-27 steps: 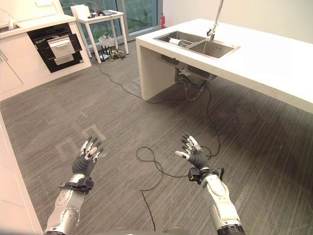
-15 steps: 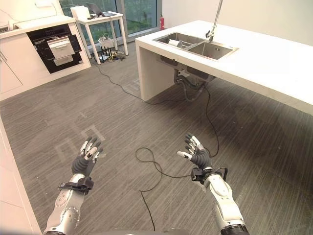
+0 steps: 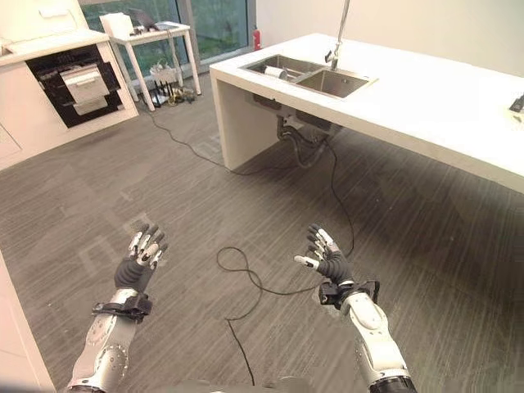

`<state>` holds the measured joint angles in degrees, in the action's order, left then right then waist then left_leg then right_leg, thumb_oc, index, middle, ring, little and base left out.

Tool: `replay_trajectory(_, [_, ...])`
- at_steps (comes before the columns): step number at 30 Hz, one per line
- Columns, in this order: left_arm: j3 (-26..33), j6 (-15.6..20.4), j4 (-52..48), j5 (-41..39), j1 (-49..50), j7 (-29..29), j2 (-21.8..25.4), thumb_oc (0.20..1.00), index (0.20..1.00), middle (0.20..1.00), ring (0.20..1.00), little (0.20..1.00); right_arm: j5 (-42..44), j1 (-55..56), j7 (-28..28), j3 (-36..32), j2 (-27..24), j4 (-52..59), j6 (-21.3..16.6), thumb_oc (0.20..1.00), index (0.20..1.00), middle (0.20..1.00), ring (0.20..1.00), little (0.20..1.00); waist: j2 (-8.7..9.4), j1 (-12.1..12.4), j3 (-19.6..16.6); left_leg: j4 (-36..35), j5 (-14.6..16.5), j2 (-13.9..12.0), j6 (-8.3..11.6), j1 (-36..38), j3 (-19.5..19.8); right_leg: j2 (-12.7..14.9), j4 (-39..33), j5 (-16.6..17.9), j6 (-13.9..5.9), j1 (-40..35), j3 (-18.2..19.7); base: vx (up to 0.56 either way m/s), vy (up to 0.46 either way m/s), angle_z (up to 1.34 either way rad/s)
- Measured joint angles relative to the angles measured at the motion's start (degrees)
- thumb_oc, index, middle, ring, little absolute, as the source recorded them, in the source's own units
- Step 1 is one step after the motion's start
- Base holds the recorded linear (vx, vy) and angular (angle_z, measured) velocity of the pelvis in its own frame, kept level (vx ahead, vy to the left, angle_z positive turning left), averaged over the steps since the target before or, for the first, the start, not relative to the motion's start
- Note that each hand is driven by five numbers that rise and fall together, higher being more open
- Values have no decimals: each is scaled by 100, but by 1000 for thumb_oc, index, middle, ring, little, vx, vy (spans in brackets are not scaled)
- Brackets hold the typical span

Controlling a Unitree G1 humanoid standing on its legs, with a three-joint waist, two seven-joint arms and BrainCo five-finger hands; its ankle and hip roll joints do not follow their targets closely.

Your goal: Place the dishes in the dishwasher.

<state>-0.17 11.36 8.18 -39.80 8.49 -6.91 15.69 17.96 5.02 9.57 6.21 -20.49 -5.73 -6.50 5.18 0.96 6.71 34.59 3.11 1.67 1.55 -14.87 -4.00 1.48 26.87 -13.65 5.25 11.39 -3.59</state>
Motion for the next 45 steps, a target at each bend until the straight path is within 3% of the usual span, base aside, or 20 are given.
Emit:
replay_trajectory(2, [5, 5, 15, -1, 26, -3, -31, 1000, 1000, 1000, 1000, 1000, -1, 31, 3, -4, -48, -17, -20, 1000, 1000, 1000, 1000, 1000, -161, -59, 123, -275, 106, -122, 29, -123, -171, -49, -141, 46, -9, -77, -44, 328, 229, 17])
replay_trajectory(4, [-31, 26, -154, -2, 142, -60, -156, 1000, 1000, 1000, 1000, 1000, -5, -144, 85, -172, -63, -59, -7, 1000, 1000, 1000, 1000, 1000, -686, 28, 257, -1610, 74, -827, 206, -480, 40, -477, -583, 186, -137, -194, -222, 295, 219, 7])
replay_trajectory(7, [178, 26, 3, -16, 499, -57, -290, 1000, 1000, 1000, 1000, 1000, -5, 11, 331, -240, -289, -31, -37, 1000, 1000, 1000, 1000, 1000, -749, 156, 410, -1702, -89, -1059, 447, -810, 791, -637, -542, 168, -53, -572, 153, 355, 270, -55])
replay_trajectory(10, [249, 153, 63, -16, 315, 2, -234, 1000, 1000, 1000, 1000, 1000, 3, 100, 456, -376, -469, 83, -26, 1000, 1000, 1000, 1000, 1000, -769, -56, 403, -1639, -114, -1236, 405, -623, 225, -724, -559, -18, -120, -942, 272, 329, 269, -38])
replay_trajectory(12, [247, 163, 67, -21, 122, 2, -234, 1000, 1000, 1000, 1000, 1000, 7, 329, 504, -526, -480, 442, -25, 1000, 1000, 1000, 1000, 1000, -762, -89, 390, -1673, -177, -1042, 272, -311, 124, -668, -591, -136, -96, -1174, 339, 305, 269, -8])
replay_trajectory(16, [246, 127, 81, -18, 6, -9, -235, 1000, 1000, 1000, 1000, 1000, 3, 277, 513, -430, -385, 667, -1, 1000, 1000, 1000, 1000, 1000, -381, 111, 138, -1815, -245, -165, -444, 294, -27, 92, -792, -464, -622, -1828, 313, 344, 324, 12])
replay_trajectory(20, [250, 94, 144, -3, -165, -123, -14, 1000, 1000, 1000, 1000, 1000, -6, -32, 133, -295, 126, 656, -20, 1000, 1000, 1000, 1000, 1000, -290, 173, -283, -1980, 73, 235, -657, 778, 248, 469, 263, 261, -1132, -1726, -173, 257, 342, 58])
replay_trajectory(21, [345, 90, 152, 10, -222, -176, -8, 1000, 1000, 1000, 1000, 1000, -95, -97, 66, -235, 304, 660, -31, 1000, 1000, 1000, 1000, 1000, -357, 173, -268, -1528, 283, 350, -904, 615, 142, 500, 1399, 817, -1497, -1136, -21, 191, 439, 67])
replay_trajectory(22, [216, 16, 209, 52, -224, -194, 45, 1000, 1000, 1000, 1000, 1000, -176, 11, 0, -131, 553, 563, 14, 1000, 1000, 1000, 1000, 1000, -411, 130, -268, -1047, 816, 474, -1123, 529, -45, 603, 4282, 1670, -1566, 274, 339, 251, 286, 14])
replay_trajectory(24, [102, -79, 244, 88, -195, -62, -151, 1000, 1000, 1000, 1000, 1000, -334, -160, -12, 237, 391, 554, 38, 1000, 1000, 1000, 1000, 1000, -847, -43, -2, -1248, 869, 564, -1376, 713, -190, 806, 4654, 1554, -1102, 2445, -67, 379, 6, -22])
replay_trajectory(25, [-57, -188, 251, 103, -304, -22, -251, 1000, 1000, 1000, 1000, 1000, -337, 62, -1, 303, 149, 492, 97, 1000, 1000, 1000, 1000, 1000, -982, -102, 36, -1732, 735, 566, -1133, 1024, -107, 810, 3291, 1202, -679, 2687, -538, 326, -202, 24])
replay_trajectory(26, [-83, -150, 258, 105, -371, -61, -177, 1000, 1000, 1000, 1000, 1000, -322, 568, 60, 321, 28, 468, 20, 1000, 1000, 1000, 1000, 1000, -497, -106, 155, -1412, 1187, 580, 330, 1278, -58, 729, -288, 1110, -718, 2150, -862, 327, -217, 103])
replay_trajectory(27, [-85, -101, 98, 107, -519, -77, 96, 1000, 1000, 1000, 1000, 1000, -321, 806, 89, 201, 112, 414, -42, 1000, 1000, 1000, 1000, 1000, -53, -246, 154, -577, 1397, 463, -314, 941, 282, 891, -1350, 1147, -976, 2129, -632, 313, -178, 88])
replay_trajectory(28, [9, -92, 0, 106, -416, -17, 311, 1000, 1000, 1000, 1000, 1000, -322, 788, 116, 182, 129, 252, -19, 1000, 1000, 1000, 1000, 1000, 318, -103, 223, -625, 1587, 550, -866, 1204, 282, 914, -1499, 1173, -983, 2246, -594, 369, -184, 62])
replay_trajectory(30, [86, -171, 333, 107, -170, 107, 327, 1000, 1000, 1000, 1000, 1000, -319, 776, 76, 163, 178, 177, -20, 1000, 1000, 1000, 1000, 1000, 441, -110, 229, -587, 1765, 614, -789, 1461, 337, 772, -904, 1176, -833, 2301, -173, 330, -181, 16])
replay_trajectory(35, [-104, -274, 366, 269, -196, 134, -87, 1000, 1000, 1000, 1000, 1000, -319, 205, 20, 180, 24, 619, -28, 1000, 1000, 1000, 1000, 1000, -416, -265, 244, -1871, 1735, 730, -718, 2733, 691, 343, -579, 1383, -402, 1568, -539, 382, -309, 17])
replay_trajectory(37, [-114, -289, 272, 268, -320, 139, -232, 1000, 1000, 1000, 1000, 1000, -320, 168, -59, 182, -78, 573, -5, 1000, 1000, 1000, 1000, 1000, -520, -274, 220, -1605, 1754, 774, -501, 2884, 666, 50, -595, 1582, 107, 996, -441, 311, -280, 9])
replay_trajectory(38, [-111, -312, 202, 269, -285, 151, -270, 1000, 1000, 1000, 1000, 1000, -319, 116, -82, 177, -94, 457, 33, 1000, 1000, 1000, 1000, 1000, -530, -224, 198, -1144, 1615, 773, -127, 2743, 718, 7, -640, 1431, 250, 837, -318, 315, -278, -19])
replay_trajectory(40, [-121, -321, -131, 273, -265, 158, -171, 1000, 1000, 1000, 1000, 1000, -317, 109, -142, 161, -107, 459, 58, 1000, 1000, 1000, 1000, 1000, -341, -256, 146, -1187, 1761, 569, -201, 2459, 811, -12, -672, 1155, 219, 567, -317, 313, -271, -8])
replay_trajectory(45, [-198, -303, -535, 269, -270, 118, 108, 1000, 1000, 1000, 1000, 1000, -313, 18, -141, -190, -333, 729, 38, 1000, 1000, 1000, 1000, 1000, -498, -517, -165, -1695, 1339, 3, 102, 2641, 471, -305, -51, 322, -73, 546, -439, 291, -259, -10])
